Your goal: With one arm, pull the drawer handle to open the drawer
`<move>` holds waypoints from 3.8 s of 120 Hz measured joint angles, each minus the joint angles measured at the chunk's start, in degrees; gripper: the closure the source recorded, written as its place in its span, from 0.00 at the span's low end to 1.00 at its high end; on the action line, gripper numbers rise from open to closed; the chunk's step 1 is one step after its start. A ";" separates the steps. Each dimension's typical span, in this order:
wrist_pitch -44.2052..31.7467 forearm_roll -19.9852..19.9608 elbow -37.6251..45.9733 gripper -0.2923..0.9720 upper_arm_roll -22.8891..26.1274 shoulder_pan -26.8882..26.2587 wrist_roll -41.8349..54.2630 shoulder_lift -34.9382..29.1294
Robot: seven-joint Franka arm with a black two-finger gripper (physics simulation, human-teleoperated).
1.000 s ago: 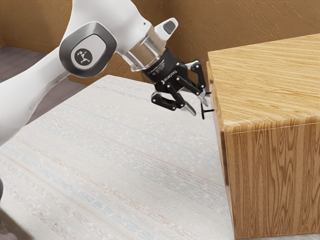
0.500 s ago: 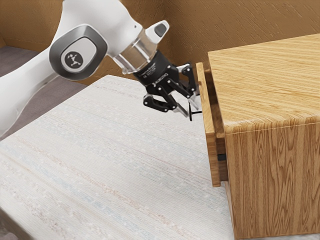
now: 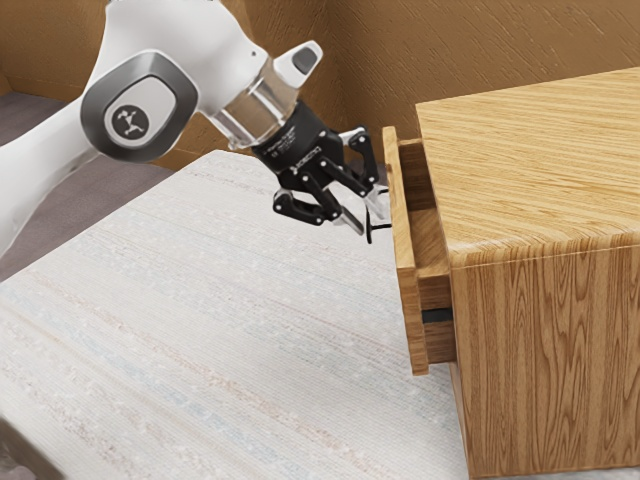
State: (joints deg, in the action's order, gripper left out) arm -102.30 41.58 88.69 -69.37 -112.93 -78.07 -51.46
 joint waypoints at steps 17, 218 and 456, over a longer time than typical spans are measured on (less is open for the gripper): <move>-0.45 -0.55 0.53 0.70 0.40 1.07 0.00 0.19; -2.55 -4.62 9.88 0.73 7.04 16.79 0.13 0.82; -3.56 -9.68 20.57 0.73 16.20 37.47 0.23 0.56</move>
State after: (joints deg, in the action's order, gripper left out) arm -105.86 31.90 109.26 -53.18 -75.46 -77.84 -50.90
